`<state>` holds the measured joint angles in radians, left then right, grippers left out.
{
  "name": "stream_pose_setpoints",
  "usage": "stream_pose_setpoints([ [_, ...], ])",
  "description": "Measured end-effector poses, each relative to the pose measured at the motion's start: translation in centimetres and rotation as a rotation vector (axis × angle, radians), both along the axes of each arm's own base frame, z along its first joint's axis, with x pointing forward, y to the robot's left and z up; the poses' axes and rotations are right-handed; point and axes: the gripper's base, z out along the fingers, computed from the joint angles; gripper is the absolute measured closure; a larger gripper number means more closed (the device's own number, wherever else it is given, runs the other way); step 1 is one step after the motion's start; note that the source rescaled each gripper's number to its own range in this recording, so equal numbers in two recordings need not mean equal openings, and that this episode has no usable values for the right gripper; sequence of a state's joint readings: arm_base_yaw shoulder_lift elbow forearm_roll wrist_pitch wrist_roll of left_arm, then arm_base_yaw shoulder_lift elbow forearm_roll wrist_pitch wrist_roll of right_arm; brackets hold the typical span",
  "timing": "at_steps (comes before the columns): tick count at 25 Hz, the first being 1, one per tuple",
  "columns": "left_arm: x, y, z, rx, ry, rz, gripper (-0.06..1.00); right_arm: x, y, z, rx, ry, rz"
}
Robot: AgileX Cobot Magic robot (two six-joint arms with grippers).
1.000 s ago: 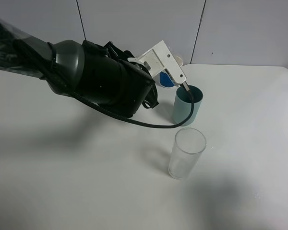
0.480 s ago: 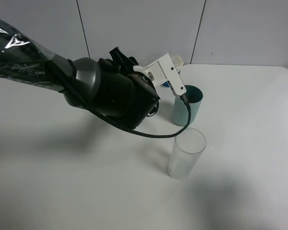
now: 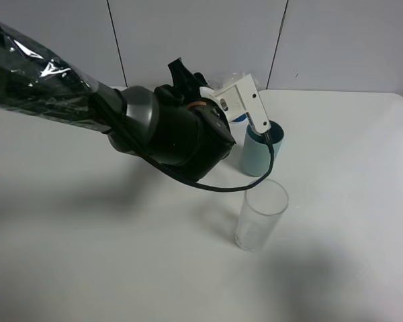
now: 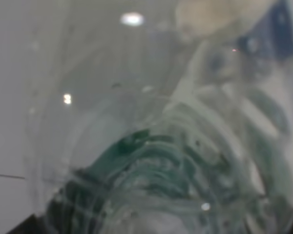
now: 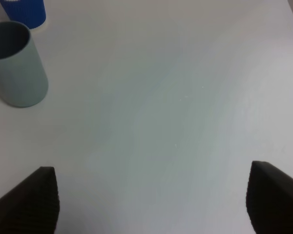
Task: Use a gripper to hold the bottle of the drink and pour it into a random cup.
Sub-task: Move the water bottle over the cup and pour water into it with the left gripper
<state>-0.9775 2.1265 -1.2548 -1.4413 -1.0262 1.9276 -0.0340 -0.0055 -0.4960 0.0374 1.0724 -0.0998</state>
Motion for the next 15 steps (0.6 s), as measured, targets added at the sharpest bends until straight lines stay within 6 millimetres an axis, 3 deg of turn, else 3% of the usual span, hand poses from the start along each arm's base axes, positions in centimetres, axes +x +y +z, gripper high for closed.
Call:
stream_pose_setpoints([
  [15,0.17,-0.59,0.25,0.085,-0.07,-0.069,0.94,0.0,0.0,0.0,0.0,0.0,0.0],
])
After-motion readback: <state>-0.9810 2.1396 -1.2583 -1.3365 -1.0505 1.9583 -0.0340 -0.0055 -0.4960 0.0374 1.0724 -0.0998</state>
